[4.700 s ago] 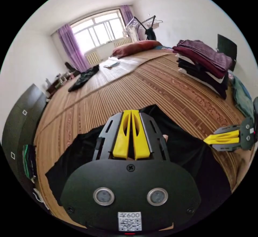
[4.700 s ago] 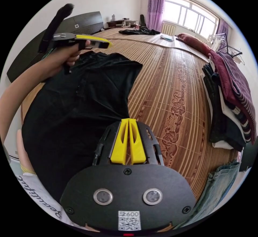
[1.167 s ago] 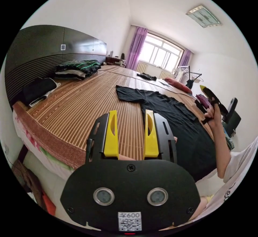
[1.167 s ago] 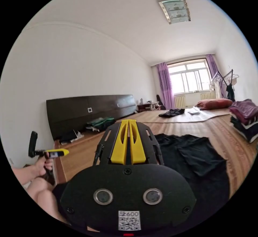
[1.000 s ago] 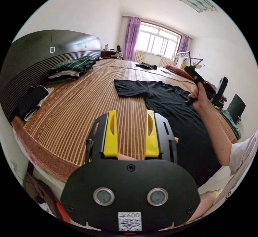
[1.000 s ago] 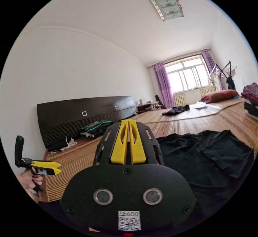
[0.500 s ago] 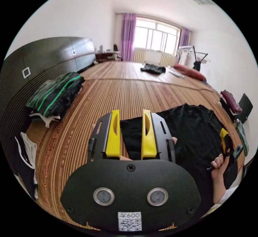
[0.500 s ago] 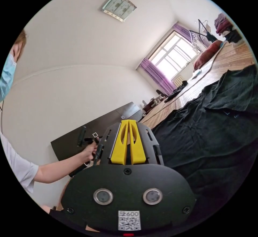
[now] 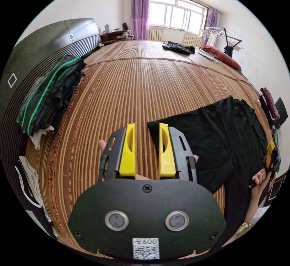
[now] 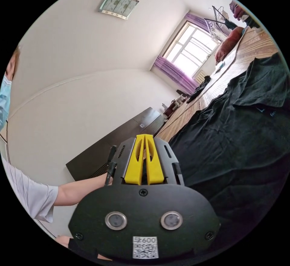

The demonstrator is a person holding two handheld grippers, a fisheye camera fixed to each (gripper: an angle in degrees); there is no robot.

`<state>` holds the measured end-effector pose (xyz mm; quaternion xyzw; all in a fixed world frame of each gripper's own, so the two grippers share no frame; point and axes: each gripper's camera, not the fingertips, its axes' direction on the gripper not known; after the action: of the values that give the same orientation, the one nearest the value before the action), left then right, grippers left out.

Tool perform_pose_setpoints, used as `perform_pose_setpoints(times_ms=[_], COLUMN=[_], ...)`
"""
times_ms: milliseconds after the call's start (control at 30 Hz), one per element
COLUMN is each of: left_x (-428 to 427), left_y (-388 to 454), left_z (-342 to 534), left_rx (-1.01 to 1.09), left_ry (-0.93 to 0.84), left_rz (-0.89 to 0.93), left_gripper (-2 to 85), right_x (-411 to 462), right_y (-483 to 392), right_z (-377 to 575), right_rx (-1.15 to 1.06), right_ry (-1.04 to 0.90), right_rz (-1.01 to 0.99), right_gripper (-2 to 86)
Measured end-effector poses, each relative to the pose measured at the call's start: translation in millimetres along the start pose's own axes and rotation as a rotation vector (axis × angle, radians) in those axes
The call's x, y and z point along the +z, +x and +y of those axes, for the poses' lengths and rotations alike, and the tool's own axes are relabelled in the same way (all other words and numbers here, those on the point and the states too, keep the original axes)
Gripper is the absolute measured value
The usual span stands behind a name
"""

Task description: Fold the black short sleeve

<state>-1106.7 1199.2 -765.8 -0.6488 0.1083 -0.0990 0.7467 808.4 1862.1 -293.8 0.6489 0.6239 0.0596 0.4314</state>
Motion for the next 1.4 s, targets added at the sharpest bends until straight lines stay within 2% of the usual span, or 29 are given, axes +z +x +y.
perform_pose_setpoints(times_ms=[200,367,533,800,1000,1067,1233,1333,1400], left_x=[-28,-83,-153,-230,-200,-169,-89,-97,-113], left_y=[44,90,161,303,381,389,381,356,339], left_z=[1,13,19,28,47,49,69,105,150], left_rx=[0.025,0.09,0.206,0.333,0.293,0.239,0.137,0.159,0.188], left_ry=[0.009,0.108,0.141,0.13,0.138,0.092,0.001,0.16,0.287], left_rz=[0.045,0.093,-0.002,0.271,0.441,0.492,0.758,0.731,0.609], left_gripper=[1.7,0.9,0.8,0.7,1.2,1.7,7.7,10.4,10.8], right_x=[-6,-11,-11,-18,-32,-38,-41,-36,-39], right_y=[25,48,61,67,64,66,87,94,95], right_z=[-29,-54,-74,-104,-132,-144,-163,-175,-181], right_rx=[-0.001,0.044,0.06,0.066,0.05,0.053,0.137,0.191,0.208], right_ry=[-0.019,-0.01,-0.003,0.061,0.136,0.162,0.148,0.099,0.113], right_rz=[-0.034,-0.033,-0.022,0.077,0.16,0.126,0.034,0.03,0.024], right_gripper=[-0.8,-0.8,-0.8,-0.6,4.8,9.9,13.6,14.1,13.6])
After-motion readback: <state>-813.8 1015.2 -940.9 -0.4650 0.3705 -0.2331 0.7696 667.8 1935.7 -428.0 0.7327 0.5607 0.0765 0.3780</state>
